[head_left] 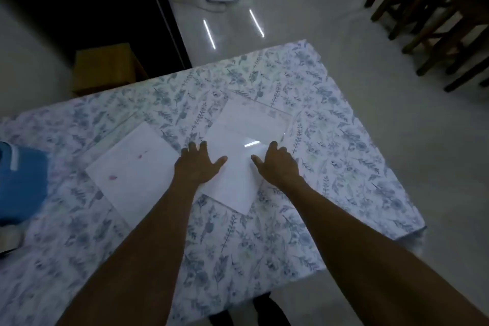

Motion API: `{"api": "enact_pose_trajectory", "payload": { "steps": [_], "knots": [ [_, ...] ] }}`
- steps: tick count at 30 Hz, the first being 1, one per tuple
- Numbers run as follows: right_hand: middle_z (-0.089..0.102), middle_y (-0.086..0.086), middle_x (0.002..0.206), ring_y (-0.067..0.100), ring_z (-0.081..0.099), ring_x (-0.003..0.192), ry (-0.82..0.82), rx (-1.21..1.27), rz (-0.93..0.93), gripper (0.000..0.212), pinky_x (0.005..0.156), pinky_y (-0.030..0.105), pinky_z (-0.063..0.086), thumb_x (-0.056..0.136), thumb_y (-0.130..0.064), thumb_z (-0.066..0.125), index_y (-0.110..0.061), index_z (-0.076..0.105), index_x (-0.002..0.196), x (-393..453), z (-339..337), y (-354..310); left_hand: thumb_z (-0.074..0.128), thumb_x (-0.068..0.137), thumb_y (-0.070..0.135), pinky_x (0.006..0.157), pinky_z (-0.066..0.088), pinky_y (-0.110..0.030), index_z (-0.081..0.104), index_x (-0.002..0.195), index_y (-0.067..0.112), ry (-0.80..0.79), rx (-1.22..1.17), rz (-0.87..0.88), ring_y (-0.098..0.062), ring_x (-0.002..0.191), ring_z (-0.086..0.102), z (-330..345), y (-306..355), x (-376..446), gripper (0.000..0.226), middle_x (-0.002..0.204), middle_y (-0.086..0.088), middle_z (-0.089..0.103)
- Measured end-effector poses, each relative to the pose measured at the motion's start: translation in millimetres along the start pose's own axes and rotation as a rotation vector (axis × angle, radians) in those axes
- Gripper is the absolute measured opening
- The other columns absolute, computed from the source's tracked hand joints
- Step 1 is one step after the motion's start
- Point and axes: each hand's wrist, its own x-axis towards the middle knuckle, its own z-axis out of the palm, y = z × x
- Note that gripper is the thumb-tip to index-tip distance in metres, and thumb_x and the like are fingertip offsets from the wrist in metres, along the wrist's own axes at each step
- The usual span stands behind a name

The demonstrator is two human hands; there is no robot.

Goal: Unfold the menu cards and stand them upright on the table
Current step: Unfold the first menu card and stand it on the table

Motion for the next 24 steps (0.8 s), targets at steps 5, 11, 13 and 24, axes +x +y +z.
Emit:
{"api": "enact_pose_trajectory", "payload": {
  "steps": [5,11,13,24],
  "knots": [
    [0.058,0.025,0.118,0.041,0.06,0.105,0.051,0.077,0.108,0.061,0.084,0.045,0.049,0.095,-0.051,0.044,-0.005,0.036,0.134,11,3,-4,0.047,0.09,0.066,0.111,0.033,-0.052,0.024,0.152,0.007,0.077,-0.06,-0.009,-0.041,0.141,0.031,-2,5,13,0.089,0.155,-0.023,0.027],
    [0.059,0.022,0.125,0.041,0.059,0.111,0.051,0.426,0.253,0.064,0.096,0.049,0.048,0.093,-0.052,0.041,-0.006,0.036,0.137,13,-3,0,0.05,0.096,0.047,0.106,0.042,-0.048,0.03,0.148,0.006,0.043,-0.207,-0.008,-0.042,0.127,0.048,-13,-7,15,0.07,0.142,-0.026,0.046],
    [0.061,0.018,0.12,0.038,0.065,0.103,0.025,0.589,0.339,0.061,0.088,0.046,0.054,0.088,-0.047,0.047,-0.006,0.04,0.132,12,-9,3,0.054,0.096,0.037,0.104,0.044,-0.045,0.037,0.143,0.007,0.021,-0.214,0.013,-0.04,0.124,0.052,-13,-17,11,0.059,0.138,-0.024,0.05],
    [0.061,0.011,0.105,0.026,0.059,0.085,-0.006,0.805,0.348,0.033,0.066,0.031,0.046,0.082,-0.012,0.049,-0.017,0.06,0.113,-47,-32,10,0.047,0.087,-0.013,0.089,0.052,-0.037,0.066,0.119,0.004,-0.024,-0.449,0.161,-0.037,0.109,0.064,-28,-43,-32,0.041,0.119,-0.021,0.065]
  ]
}}
